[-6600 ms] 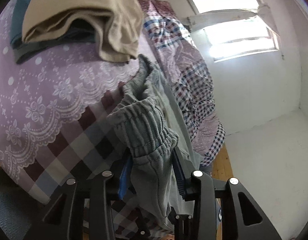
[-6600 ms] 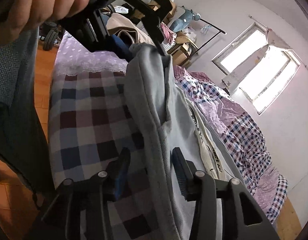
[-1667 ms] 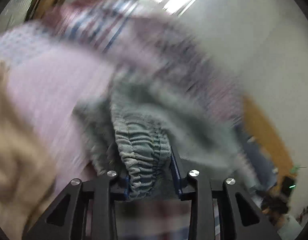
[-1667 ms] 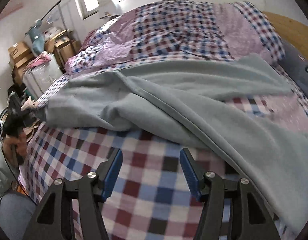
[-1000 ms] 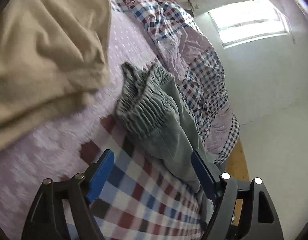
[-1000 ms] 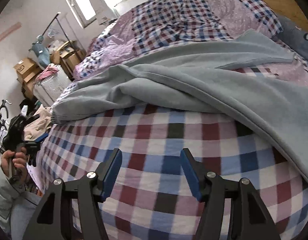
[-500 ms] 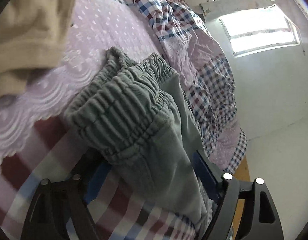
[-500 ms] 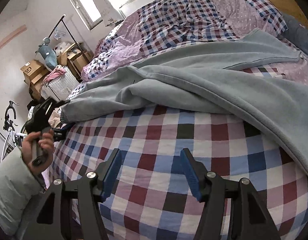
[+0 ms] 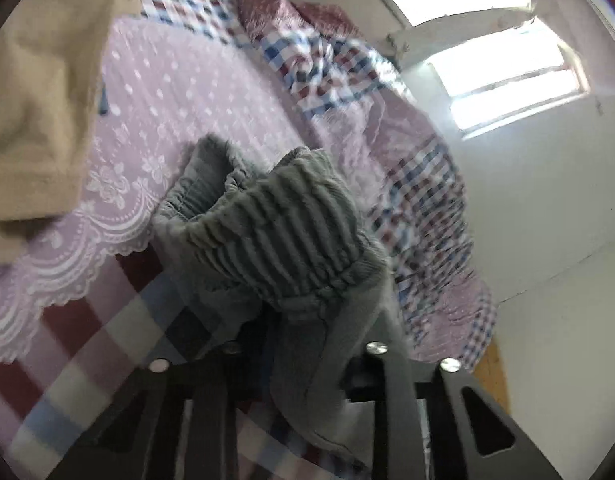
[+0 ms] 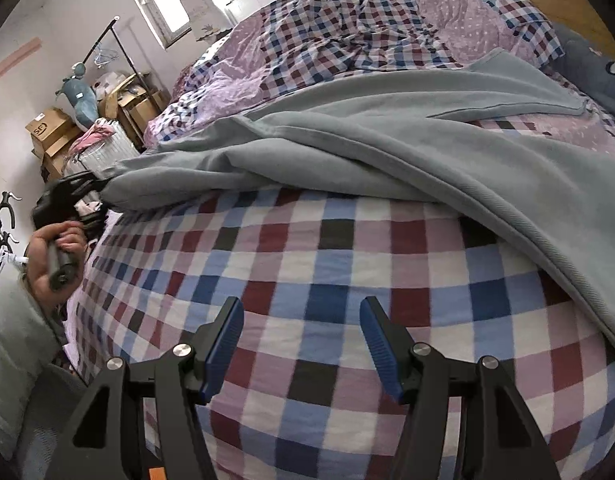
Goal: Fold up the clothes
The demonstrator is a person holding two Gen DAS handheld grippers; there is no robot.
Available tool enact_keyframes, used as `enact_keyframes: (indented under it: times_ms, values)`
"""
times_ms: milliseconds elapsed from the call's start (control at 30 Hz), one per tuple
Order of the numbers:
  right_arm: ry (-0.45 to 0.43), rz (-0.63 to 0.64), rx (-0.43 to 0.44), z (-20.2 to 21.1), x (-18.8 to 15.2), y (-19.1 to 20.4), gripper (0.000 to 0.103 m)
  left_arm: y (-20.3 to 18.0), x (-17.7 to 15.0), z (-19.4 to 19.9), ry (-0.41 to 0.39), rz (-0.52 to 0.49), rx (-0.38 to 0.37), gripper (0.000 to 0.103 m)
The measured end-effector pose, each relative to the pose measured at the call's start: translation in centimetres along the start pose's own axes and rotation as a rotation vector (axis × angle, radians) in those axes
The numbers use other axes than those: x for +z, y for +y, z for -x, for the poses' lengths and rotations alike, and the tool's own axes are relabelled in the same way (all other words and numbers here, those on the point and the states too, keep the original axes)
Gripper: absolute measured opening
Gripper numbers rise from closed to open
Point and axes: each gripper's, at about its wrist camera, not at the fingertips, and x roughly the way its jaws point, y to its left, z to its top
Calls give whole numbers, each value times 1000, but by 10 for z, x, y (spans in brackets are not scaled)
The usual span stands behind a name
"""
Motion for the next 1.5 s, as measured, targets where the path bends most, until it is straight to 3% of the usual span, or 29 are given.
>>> enact_keyframes:
  times_ms: [167, 233, 367, 500, 600, 667, 733, 867, 967, 1100, 1367, 1500]
  values:
    - [0, 23, -4, 4, -2, 2, 64, -9, 4, 50, -80, -13, -53, 15]
    - [4, 46, -7, 6, -3, 5, 64, -8, 6, 58, -111, -75, 5, 15]
    - [0, 64, -37, 17, -4, 4, 64, 27, 10, 33, -23, -16, 99, 17]
    - [-76, -60, -93, 55, -1, -33, 64, 13, 8, 34, -17, -100, 158, 24]
    - [-141, -186, -147, 89, -1, -70, 64, 7, 7, 41, -20, -109, 154, 40]
    - [-192, -285, -198, 115, -4, -97, 64, 8, 7, 51, -65, -69, 139, 67]
    - [-245, -397, -231, 141, -9, -124, 64, 9, 7, 71, -136, -36, 124, 83]
    - [-330, -603, -241, 188, -24, -168, 64, 12, 9, 100, -231, 7, 69, 85]
    - [-372, -700, -263, 219, -36, -190, 64, 10, 7, 103, -244, 9, 32, 85]
    - [-401, -804, -290, 249, -52, -212, 64, -5, -6, 94, -200, -63, -15, 85]
    - [-344, -974, -255, 243, -77, -245, 61, -61, -53, 55, -59, -328, -104, 85]
    - [-317, -1036, -266, 236, -84, -259, 59, -82, -79, 32, 24, -400, -141, 85]
